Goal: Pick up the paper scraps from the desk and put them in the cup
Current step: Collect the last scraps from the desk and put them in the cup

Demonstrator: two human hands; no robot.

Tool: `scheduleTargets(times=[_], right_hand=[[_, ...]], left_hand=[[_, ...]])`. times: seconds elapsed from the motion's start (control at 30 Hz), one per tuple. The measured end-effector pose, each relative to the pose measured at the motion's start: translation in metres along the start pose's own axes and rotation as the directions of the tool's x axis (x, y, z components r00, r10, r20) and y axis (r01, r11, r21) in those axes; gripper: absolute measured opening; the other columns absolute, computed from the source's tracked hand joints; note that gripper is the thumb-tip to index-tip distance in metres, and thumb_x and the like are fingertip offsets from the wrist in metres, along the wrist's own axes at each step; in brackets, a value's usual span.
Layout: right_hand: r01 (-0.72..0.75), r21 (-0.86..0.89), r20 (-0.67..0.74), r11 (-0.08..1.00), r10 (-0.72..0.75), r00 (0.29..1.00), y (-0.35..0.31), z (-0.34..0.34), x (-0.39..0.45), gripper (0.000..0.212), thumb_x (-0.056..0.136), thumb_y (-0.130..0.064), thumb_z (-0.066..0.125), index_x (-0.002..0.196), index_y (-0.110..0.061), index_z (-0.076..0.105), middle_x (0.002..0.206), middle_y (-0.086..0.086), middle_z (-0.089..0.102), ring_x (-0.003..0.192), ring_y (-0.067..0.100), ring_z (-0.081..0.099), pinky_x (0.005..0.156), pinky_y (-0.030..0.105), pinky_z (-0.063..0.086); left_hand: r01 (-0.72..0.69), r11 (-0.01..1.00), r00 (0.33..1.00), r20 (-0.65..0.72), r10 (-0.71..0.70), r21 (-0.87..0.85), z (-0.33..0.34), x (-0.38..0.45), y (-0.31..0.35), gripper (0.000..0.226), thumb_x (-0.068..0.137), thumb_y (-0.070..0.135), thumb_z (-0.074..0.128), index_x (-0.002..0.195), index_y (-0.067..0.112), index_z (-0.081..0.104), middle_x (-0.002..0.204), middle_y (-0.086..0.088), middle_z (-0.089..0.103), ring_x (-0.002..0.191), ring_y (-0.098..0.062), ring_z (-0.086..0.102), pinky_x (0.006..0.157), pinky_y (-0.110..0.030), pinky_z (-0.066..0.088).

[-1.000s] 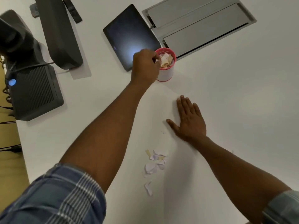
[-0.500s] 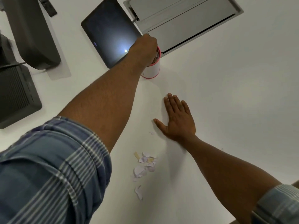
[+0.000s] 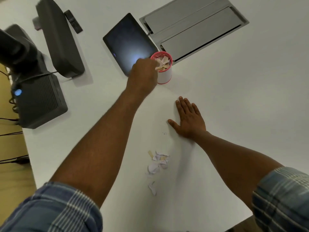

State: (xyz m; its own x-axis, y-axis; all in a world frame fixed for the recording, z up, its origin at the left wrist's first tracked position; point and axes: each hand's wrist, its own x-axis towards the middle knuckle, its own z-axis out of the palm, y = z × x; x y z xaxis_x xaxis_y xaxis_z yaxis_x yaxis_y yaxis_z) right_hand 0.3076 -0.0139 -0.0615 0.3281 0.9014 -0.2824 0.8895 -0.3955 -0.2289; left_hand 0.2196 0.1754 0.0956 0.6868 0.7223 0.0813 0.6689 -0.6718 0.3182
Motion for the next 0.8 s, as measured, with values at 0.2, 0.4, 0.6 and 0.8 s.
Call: scheduleTargets(times=[0.2,0.4,0.6,0.8], right_hand=[[0.025,0.181,0.017,0.983,-0.028,0.999,0.007,-0.029,-0.023,0.063,0.096,-0.046,0.039,0.15,-0.017,0.024,0.158,-0.002,0.019,0.144,0.017,0.021,0.116,0.033,0.019],[0.098,0.19,-0.17,0.977,-0.066,0.983,-0.01,-0.006,-0.123,0.038,0.091,-0.017,0.056,0.127,-0.006,0.058,0.135,0.012,0.055,0.123,0.031,0.052,0.103,0.038,0.04],[-0.18,0.298,-0.227,0.937,0.253,0.94,0.014,0.007,-0.174,0.043,0.09,-0.013,0.055,0.132,-0.005,0.052,0.138,0.016,0.049,0.128,0.034,0.043,0.107,0.042,0.036],[-0.468,0.418,-0.109,0.778,0.555,0.825,0.046,0.01,-0.187,0.055,0.097,-0.021,0.044,0.147,-0.007,0.024,0.151,0.016,0.026,0.139,0.031,0.02,0.109,0.044,0.032]], left_hand=[[0.135,0.979,0.991,0.01,-0.135,-0.155,0.013,-0.11,-0.017,0.024,0.088,0.014,0.058,0.108,0.007,0.068,0.109,-0.013,0.069,0.1,-0.03,0.064,0.092,-0.038,0.049],[0.221,0.965,0.974,0.083,-0.211,-0.142,0.035,-0.21,-0.019,0.022,0.087,0.012,0.06,0.106,0.006,0.069,0.11,-0.011,0.069,0.104,-0.029,0.064,0.094,-0.038,0.048],[0.328,0.938,0.934,0.19,-0.304,-0.109,0.044,-0.284,-0.018,0.026,0.087,0.014,0.06,0.112,0.007,0.066,0.116,-0.01,0.066,0.11,-0.027,0.059,0.095,-0.035,0.046],[0.335,0.934,0.921,0.255,-0.296,-0.127,0.051,-0.319,-0.007,0.031,0.087,0.014,0.06,0.117,0.006,0.062,0.119,-0.012,0.062,0.112,-0.028,0.057,0.095,-0.036,0.046]])
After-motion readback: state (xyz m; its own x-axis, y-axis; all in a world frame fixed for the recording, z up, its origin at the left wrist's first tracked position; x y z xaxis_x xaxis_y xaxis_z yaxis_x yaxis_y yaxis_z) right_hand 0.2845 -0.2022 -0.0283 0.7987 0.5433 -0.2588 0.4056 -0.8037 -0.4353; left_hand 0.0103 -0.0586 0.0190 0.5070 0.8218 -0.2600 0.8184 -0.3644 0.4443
